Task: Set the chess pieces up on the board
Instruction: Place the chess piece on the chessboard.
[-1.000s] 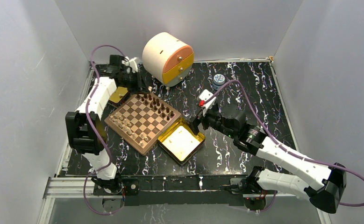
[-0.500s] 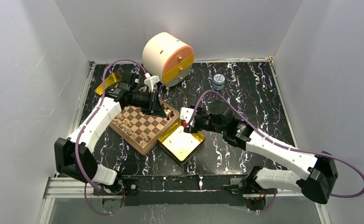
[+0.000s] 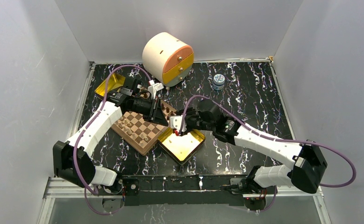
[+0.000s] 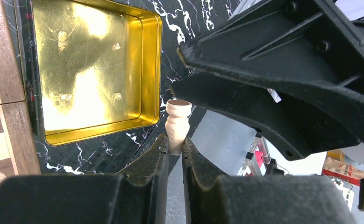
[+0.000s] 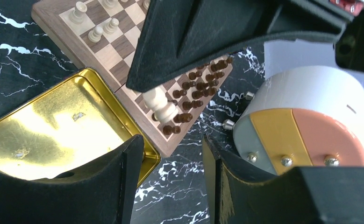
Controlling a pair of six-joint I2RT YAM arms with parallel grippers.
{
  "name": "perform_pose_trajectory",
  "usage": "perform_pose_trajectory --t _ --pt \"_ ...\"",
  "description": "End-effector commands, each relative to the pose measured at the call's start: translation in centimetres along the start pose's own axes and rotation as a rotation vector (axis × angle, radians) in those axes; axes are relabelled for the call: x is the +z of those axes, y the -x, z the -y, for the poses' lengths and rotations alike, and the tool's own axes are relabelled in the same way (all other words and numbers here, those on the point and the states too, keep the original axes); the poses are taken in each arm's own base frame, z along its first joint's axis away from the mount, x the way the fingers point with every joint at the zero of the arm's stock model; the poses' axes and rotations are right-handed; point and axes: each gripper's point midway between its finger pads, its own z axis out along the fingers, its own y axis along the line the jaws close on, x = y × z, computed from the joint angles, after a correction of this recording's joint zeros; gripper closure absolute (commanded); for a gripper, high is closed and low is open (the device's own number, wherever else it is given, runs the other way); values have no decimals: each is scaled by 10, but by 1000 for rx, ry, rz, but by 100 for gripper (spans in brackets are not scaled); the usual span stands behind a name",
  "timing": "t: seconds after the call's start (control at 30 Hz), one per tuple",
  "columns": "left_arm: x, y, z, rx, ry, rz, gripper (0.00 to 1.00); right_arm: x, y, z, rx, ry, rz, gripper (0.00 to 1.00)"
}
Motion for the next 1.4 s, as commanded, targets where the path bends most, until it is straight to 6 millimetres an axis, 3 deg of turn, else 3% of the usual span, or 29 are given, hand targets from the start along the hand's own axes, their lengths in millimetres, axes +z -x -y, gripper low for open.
perform_pose_trajectory --t 0.0,0.23,0.47,0.63,0.83,1.1,1.37 --pt "-4 -9 16 22 -53 -14 100 2 35 31 -123 -77 80 42" --pt "-4 -7 18 15 -61 -20 100 16 39 20 -201 -35 80 47" --pt "-6 -4 13 9 -10 -7 100 19 37 9 -202 -4 81 81" --pt "-14 20 19 5 34 113 98 16 43 10 -26 -47 114 94" --pt "-23 45 28 25 51 253 93 14 55 21 244 -149 188 99" --pt "-24 43 29 23 55 263 86 12 62 30 427 -206 231 100" --pt "-29 46 28 22 81 292 88 15 64 35 516 -227 244 100"
